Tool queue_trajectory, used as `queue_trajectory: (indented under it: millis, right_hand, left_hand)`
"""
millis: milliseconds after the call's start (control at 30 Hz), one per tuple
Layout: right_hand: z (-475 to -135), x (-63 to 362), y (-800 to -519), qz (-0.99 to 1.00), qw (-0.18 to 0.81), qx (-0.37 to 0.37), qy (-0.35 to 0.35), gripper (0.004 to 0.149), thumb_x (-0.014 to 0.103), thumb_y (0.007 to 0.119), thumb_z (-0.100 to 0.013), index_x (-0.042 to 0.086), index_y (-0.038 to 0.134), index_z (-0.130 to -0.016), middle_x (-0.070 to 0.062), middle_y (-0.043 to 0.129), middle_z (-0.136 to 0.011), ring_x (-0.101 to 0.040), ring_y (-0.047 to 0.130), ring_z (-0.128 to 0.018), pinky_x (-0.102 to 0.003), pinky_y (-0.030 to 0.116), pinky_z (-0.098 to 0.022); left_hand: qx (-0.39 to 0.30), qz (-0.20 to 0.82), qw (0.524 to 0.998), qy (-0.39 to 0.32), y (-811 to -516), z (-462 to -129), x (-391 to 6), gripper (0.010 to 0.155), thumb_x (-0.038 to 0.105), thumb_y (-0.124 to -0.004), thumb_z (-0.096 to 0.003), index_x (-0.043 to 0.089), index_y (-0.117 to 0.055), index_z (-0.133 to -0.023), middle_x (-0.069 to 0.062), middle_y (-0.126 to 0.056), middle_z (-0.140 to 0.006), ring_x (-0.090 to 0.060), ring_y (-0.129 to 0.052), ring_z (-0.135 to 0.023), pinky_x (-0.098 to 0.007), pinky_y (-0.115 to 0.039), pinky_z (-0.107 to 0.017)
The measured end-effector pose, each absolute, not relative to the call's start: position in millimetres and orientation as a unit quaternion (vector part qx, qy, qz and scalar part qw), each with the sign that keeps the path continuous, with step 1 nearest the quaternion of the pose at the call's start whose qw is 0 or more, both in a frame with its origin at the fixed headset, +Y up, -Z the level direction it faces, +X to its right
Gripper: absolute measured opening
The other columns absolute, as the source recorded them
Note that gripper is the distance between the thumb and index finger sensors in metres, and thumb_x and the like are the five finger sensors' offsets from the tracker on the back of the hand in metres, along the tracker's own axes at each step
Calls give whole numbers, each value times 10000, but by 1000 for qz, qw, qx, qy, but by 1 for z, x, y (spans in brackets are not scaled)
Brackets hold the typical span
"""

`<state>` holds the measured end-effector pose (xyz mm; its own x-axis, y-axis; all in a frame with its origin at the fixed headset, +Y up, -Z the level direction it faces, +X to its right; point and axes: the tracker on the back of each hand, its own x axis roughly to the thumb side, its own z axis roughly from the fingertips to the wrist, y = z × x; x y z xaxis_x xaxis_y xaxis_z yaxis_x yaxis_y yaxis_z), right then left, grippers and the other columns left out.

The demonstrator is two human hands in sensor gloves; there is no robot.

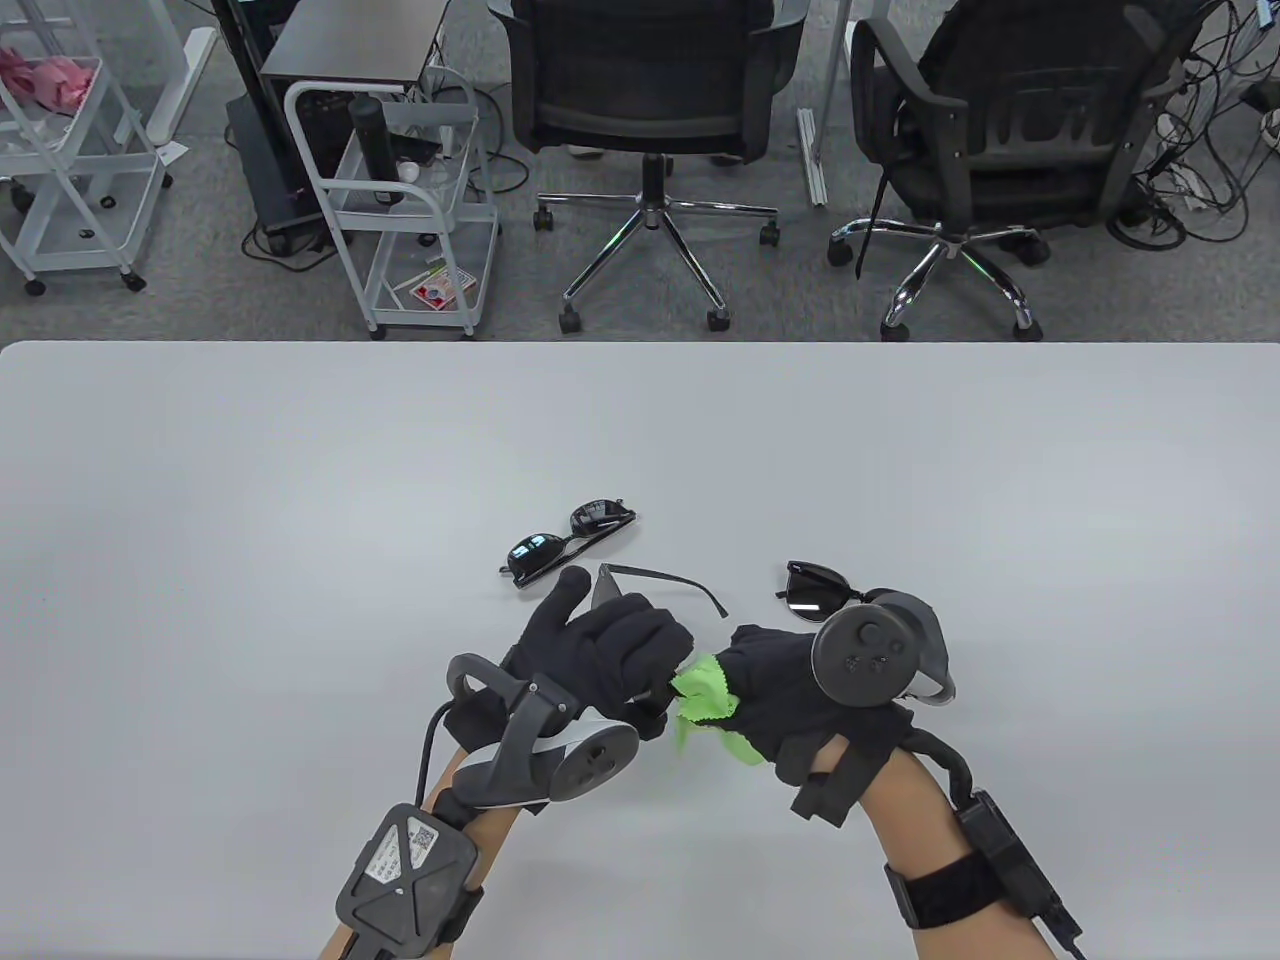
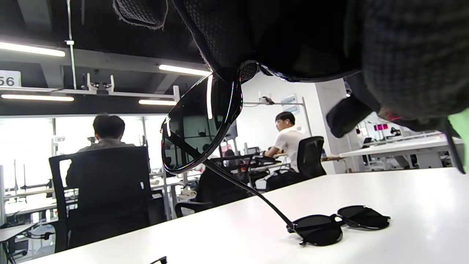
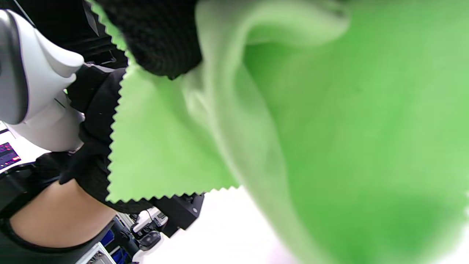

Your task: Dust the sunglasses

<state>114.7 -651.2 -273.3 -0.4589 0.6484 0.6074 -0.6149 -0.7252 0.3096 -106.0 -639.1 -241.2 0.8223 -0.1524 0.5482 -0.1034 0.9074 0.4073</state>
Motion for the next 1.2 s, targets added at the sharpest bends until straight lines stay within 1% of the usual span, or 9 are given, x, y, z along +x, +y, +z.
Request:
queue_trajectory:
  millis: [200, 367, 500, 600, 733, 900, 933, 1033, 1200]
  right_hand:
    - [-282, 142, -660, 863, 380, 330, 42, 428, 387, 844, -416, 103, 968, -712, -52, 1077, -548, -285, 1071, -471, -643, 702, -573]
    - [-289, 153, -666, 865, 403, 298, 36, 427, 385, 845, -419, 100, 965, -714, -52, 1079, -541, -286, 1074, -466, -642, 708, -567]
    - [-290, 155, -670, 859, 423, 287, 36, 426, 374, 846, -422, 92, 962, -720, -66, 1075, -548, -304, 1067, -476, -648, 705, -563]
    - [-288, 158, -671, 863, 415, 286, 32, 423, 374, 849, -421, 104, 958, -728, -64, 1072, -566, -308, 1062, -497, -655, 695, -569]
    - [-284, 144, -670, 854, 410, 318, 45, 420, 375, 852, -422, 115, 960, -734, -59, 1068, -586, -318, 1053, -522, -671, 677, -575]
    - [-275, 109, -662, 832, 417, 362, 51, 420, 377, 845, -423, 121, 956, -738, -55, 1066, -590, -316, 1052, -529, -669, 676, -579]
    - [-274, 107, -662, 835, 416, 356, 50, 424, 367, 849, -416, 96, 963, -722, -72, 1070, -571, -329, 1054, -512, -669, 678, -574]
    - [-276, 109, -665, 841, 400, 359, 61, 425, 383, 836, -429, 110, 958, -731, -55, 1069, -577, -305, 1059, -516, -669, 673, -579]
    - [-280, 110, -662, 849, 391, 352, 49, 425, 391, 835, -424, 115, 964, -720, -46, 1069, -551, -291, 1059, -491, -664, 672, -583]
  left_hand:
    - [202, 18, 943, -264, -639, -252, -126, 871, 739, -930, -137, 604, -572, -920, 348, -747, -976, 54, -874, -980, -475, -566, -840]
    - [186, 43, 953, -235, -642, -263, -139, 870, 737, -927, -141, 608, -577, -927, 326, -760, -983, 45, -883, -981, -472, -570, -838]
    - [183, 61, 951, -242, -642, -261, -138, 871, 718, -945, -144, 614, -592, -932, 300, -780, -982, 18, -902, -973, -468, -590, -830]
    - [181, 65, 949, -251, -640, -257, -134, 890, 699, -959, -144, 561, -614, -954, 262, -809, -984, -17, -933, -958, -473, -610, -820]
    - [185, 53, 942, -276, -638, -249, -120, 889, 681, -979, -138, 552, -636, -948, 246, -822, -978, -35, -942, -951, -477, -623, -812]
    - [217, -44, 923, -315, -641, -231, -91, 891, 672, -983, -136, 543, -639, -947, 242, -821, -979, -39, -942, -951, -471, -630, -806]
    - [224, -50, 922, -311, -643, -231, -90, 895, 662, -991, -132, 526, -644, -946, 238, -826, -977, -44, -951, -944, -461, -640, -801]
    - [192, -27, 929, -315, -649, -234, -89, 888, 662, -989, -140, 511, -664, -952, 238, -824, -985, -42, -948, -949, -464, -641, -801]
    - [189, -23, 935, -299, -648, -243, -90, 865, 676, -987, -137, 555, -643, -921, 272, -798, -988, -1, -927, -961, -439, -655, -798]
